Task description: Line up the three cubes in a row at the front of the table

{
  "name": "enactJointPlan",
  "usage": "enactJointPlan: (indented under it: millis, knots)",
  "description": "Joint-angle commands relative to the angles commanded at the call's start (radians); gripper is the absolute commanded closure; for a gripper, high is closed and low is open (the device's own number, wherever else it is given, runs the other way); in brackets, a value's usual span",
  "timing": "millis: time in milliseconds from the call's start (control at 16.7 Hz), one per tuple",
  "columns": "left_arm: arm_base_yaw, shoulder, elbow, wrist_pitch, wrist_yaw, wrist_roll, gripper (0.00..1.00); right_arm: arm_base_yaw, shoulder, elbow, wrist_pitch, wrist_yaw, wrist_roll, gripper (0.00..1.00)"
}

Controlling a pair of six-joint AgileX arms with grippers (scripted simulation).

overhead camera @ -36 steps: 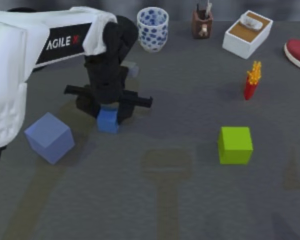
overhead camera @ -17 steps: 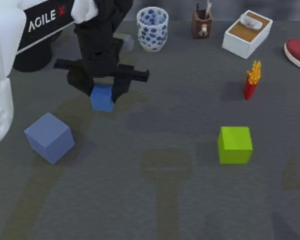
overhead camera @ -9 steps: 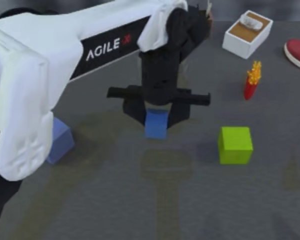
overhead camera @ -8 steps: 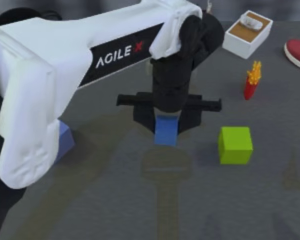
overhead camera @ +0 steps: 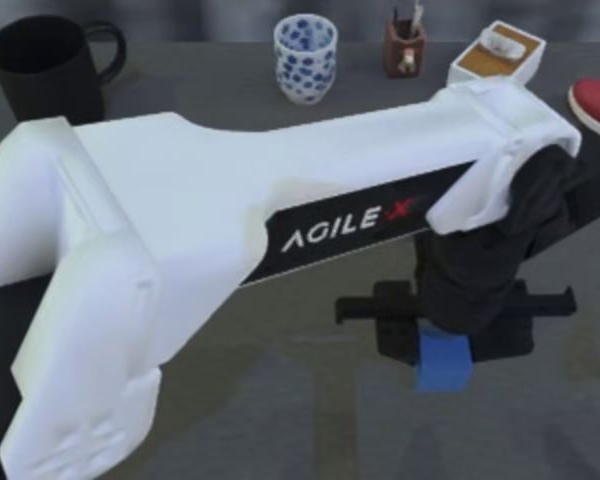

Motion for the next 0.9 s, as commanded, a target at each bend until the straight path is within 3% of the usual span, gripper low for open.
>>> enactJointPlan:
  millis: [360, 720, 900]
  knots:
    - [-0.001, 0.005, -0.014, 0.018, 0.000, 0.000, 1.00, 0.000, 0.000, 0.000, 0.000, 0.000, 0.000, 0.00]
    - [-0.003, 0.039, -0.182, 0.227, 0.000, -0.003, 1.00, 0.000, 0.000, 0.000, 0.000, 0.000, 0.000, 0.00]
    - [-0.005, 0.045, -0.203, 0.249, 0.000, -0.004, 1.00, 0.000, 0.000, 0.000, 0.000, 0.000, 0.000, 0.00]
